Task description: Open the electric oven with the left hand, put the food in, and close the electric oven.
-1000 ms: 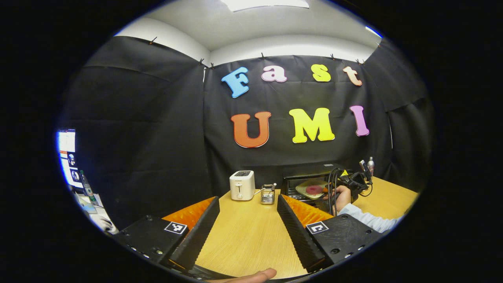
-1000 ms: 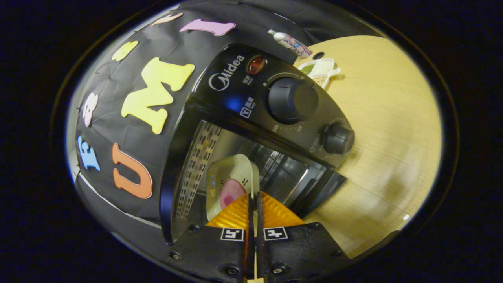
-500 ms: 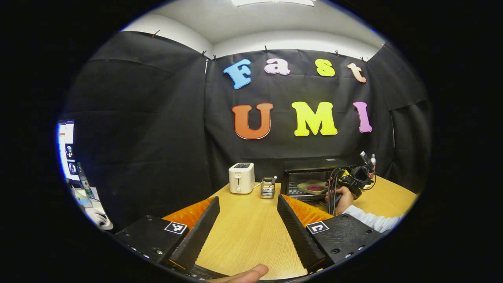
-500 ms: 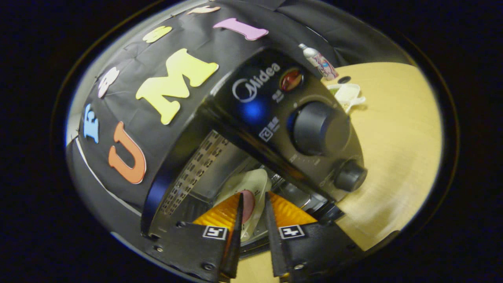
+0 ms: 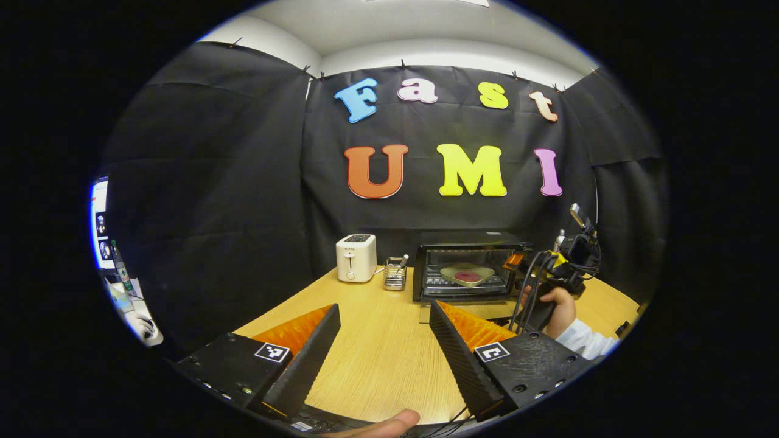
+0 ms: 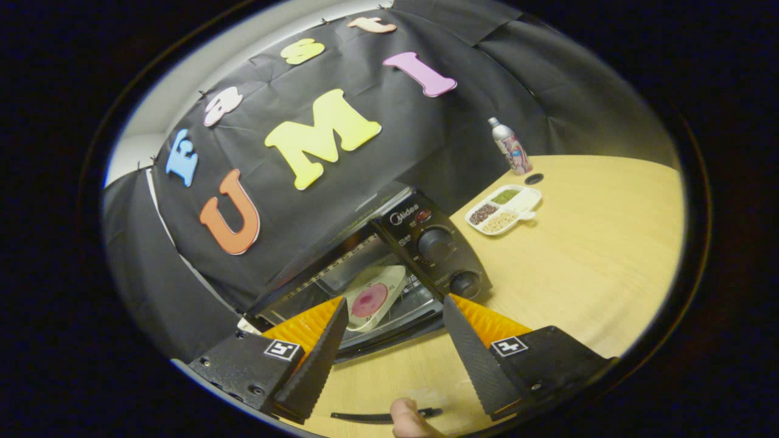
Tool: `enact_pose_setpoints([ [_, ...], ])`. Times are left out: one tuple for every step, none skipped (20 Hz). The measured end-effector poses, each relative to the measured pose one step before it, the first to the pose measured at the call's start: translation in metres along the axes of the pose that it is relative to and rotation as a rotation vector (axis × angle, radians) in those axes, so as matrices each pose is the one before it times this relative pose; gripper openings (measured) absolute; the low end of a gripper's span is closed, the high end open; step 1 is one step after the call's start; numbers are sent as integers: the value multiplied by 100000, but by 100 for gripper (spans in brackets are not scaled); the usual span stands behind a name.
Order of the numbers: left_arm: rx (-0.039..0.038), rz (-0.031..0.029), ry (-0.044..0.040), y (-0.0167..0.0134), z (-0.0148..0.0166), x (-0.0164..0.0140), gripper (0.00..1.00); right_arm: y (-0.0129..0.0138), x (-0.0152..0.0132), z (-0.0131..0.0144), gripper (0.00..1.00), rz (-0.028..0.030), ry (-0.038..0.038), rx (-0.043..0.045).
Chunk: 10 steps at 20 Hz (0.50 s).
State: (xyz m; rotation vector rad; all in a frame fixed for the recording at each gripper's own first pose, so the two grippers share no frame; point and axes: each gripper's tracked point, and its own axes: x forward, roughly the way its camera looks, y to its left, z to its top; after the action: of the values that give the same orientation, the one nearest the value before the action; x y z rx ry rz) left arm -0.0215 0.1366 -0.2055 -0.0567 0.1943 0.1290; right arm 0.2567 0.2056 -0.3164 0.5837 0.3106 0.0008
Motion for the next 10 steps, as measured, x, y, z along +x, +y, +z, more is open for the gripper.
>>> enact_pose_setpoints([
  [-414,-92,244,-199,-113,147,94,-296,-1713,1062,92,582,-1562,-2279],
  [-564,-1086,1131,-389,-181,126,94,-453,-1511,976,99,282,-864,-3351],
  [-1501,-1350,1738,-574,-389,182,94,-445,-1499,1261,92,770,-1645,-3097],
  [-1536,-2787,2380,-841,-508,307,94,-919,-1484,1206,92,-631,-1524,-3319],
  [-360,-3340,3186,-1115,-778,304,94,-701,-1257,1808,93,1154,-3608,-1911],
  [546,-1713,1348,-643,-285,418,95,-538,-813,1334,93,1749,-2318,-3270],
  [861,-517,1330,-453,-295,540,95,-881,-935,1326,92,894,-1318,-4353],
  [347,-1137,1467,-526,-481,562,95,-1186,-1005,1047,93,-114,-1335,-3833],
  [-150,-1720,1606,-869,-498,668,95,-1332,-755,1254,93,-1258,-2083,-3471],
  [-199,-1192,2424,-838,-591,754,95,-972,-775,944,92,-252,-1538,-2811],
])
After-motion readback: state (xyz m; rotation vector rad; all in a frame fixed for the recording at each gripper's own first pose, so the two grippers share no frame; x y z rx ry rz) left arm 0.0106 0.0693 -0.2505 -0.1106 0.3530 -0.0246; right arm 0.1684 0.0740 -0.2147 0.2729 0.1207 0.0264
